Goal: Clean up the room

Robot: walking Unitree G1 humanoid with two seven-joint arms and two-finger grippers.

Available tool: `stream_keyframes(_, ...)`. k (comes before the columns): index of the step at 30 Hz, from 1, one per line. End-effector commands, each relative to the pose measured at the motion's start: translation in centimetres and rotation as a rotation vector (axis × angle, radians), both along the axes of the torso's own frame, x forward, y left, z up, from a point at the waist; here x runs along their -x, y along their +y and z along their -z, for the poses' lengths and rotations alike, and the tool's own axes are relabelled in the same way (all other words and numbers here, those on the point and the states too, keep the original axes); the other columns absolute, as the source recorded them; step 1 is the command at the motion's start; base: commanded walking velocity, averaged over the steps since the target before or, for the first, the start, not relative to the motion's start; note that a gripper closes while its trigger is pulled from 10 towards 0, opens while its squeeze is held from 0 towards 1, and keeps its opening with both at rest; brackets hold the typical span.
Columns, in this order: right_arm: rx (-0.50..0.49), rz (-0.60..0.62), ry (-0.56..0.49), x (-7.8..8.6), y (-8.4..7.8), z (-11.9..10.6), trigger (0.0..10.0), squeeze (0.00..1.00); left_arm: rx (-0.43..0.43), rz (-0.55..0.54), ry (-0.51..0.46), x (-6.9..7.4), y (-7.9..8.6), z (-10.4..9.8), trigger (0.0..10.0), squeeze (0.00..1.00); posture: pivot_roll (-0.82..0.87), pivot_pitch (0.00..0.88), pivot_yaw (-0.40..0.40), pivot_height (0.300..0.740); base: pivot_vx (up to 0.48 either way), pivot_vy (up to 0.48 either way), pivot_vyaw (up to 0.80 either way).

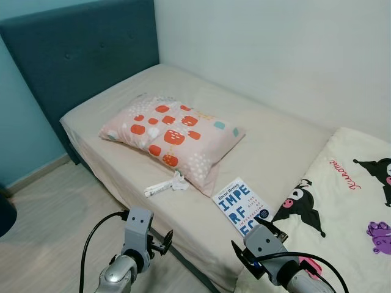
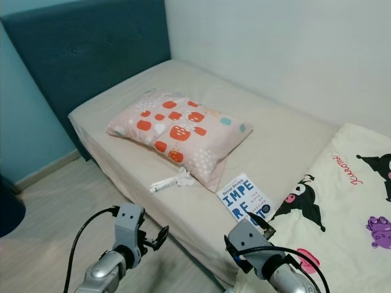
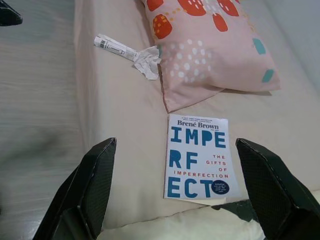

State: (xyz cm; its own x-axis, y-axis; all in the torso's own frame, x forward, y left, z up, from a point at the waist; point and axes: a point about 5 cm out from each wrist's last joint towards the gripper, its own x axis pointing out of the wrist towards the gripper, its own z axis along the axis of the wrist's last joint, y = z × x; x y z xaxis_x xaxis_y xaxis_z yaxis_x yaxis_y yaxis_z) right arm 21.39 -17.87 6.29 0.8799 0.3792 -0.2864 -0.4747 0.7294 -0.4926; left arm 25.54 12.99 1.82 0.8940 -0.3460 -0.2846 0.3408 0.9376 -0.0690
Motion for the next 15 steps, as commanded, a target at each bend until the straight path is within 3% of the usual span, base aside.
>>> stream_keyframes(1,-0.013,-0.002,0.018,0.10,0.11,0.42,10.0,0.00,0.009,-0.005,0.020,0.31,-0.14,0.53,10.0,0.00,-0.23,0.073,0.004,0.740,0.000,0.000,0.00)
stream_keyframes(15,-0.012,0.001,0.023,0.04,-0.32,0.73,10.0,0.00,0.032,-0.052,0.035,0.33,-0.50,1.11,10.0,0.00,-0.19,0.037,-0.025,0.740,0.000,0.000,0.00)
